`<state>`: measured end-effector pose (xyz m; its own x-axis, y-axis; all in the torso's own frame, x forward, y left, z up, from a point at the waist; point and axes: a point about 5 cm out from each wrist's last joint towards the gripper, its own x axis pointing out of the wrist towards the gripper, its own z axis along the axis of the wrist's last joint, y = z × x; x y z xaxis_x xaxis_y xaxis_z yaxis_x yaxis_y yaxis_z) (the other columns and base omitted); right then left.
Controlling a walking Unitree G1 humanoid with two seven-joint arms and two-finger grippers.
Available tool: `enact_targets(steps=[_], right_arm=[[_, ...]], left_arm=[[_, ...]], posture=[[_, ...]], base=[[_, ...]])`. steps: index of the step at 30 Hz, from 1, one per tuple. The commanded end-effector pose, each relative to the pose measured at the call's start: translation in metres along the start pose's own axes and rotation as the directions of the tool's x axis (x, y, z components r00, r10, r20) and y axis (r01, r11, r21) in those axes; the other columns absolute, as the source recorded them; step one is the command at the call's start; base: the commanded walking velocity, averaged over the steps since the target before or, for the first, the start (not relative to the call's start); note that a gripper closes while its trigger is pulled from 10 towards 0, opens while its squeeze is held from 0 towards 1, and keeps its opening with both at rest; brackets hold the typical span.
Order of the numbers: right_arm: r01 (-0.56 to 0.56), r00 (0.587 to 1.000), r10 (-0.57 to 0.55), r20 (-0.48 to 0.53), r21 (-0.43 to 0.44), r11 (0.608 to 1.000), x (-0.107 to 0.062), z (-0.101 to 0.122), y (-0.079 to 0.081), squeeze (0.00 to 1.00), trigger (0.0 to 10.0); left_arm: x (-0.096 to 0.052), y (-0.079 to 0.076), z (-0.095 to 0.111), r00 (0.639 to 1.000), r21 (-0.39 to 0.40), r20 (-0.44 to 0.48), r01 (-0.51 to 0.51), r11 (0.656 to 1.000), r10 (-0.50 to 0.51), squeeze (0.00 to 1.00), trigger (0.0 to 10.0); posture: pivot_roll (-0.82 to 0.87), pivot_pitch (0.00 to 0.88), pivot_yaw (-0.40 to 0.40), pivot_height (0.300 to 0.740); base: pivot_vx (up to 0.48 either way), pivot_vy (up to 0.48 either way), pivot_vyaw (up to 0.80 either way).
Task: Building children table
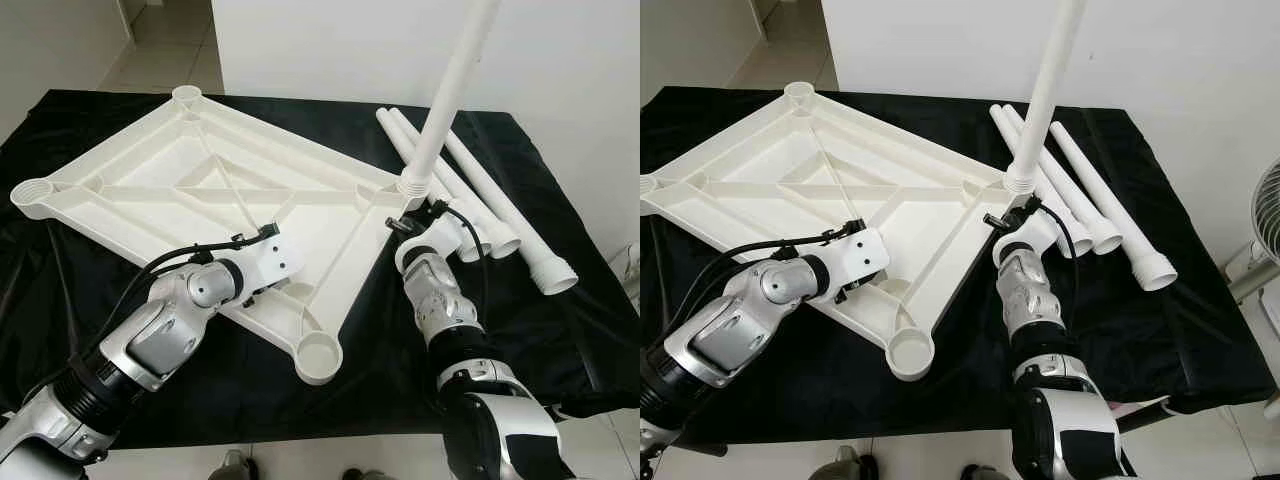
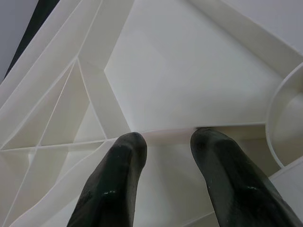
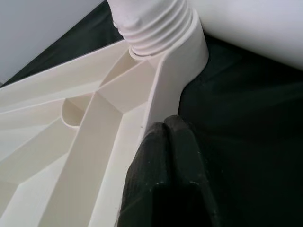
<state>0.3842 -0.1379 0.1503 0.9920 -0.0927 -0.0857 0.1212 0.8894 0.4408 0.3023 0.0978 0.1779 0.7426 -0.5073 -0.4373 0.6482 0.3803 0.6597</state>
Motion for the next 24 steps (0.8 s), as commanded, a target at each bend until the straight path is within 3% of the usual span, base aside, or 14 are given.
enact_targets(steps=[1, 9, 16, 24], right_arm=[[0.018, 0.999, -0.018, -0.030, 0.015, 1.000, 0.000, -0.007, -0.002, 0.00, 10.0], [-0.033, 0.994, 0.042, -0.102, 0.090, 0.995, 0.008, -0.008, 0.007, 0.00, 10.0], [-0.216, 0.960, 0.229, -0.162, 0.094, 0.972, 0.011, -0.009, 0.029, 0.00, 10.0], [-0.402, 0.895, 0.397, -0.205, 0.018, 0.916, 0.008, -0.014, 0.051, 0.00, 10.0]], left_arm=[[0.004, -0.028, 0.000, 0.962, -0.004, 0.007, 0.272, 0.962, -0.271, 0.00, 10.0], [0.001, -0.036, 0.006, 0.946, 0.015, 0.024, 0.322, 0.947, -0.322, 0.00, 10.0], [0.002, -0.048, 0.030, 0.924, 0.015, 0.108, 0.367, 0.930, -0.366, 0.00, 10.0], [0.005, -0.057, 0.053, 0.907, 0.039, 0.170, 0.384, 0.923, -0.384, 0.00, 10.0]], posture=[[0.02, 0.149, -0.020, 0.740], [0.02, 0.155, -0.024, 0.740], [0.02, 0.157, -0.027, 0.740], [0.02, 0.154, -0.027, 0.740]], base=[[0.000, 0.000, 0.00], [0.000, 0.000, 0.00], [0.000, 0.000, 0.00], [0.000, 0.000, 0.00]])
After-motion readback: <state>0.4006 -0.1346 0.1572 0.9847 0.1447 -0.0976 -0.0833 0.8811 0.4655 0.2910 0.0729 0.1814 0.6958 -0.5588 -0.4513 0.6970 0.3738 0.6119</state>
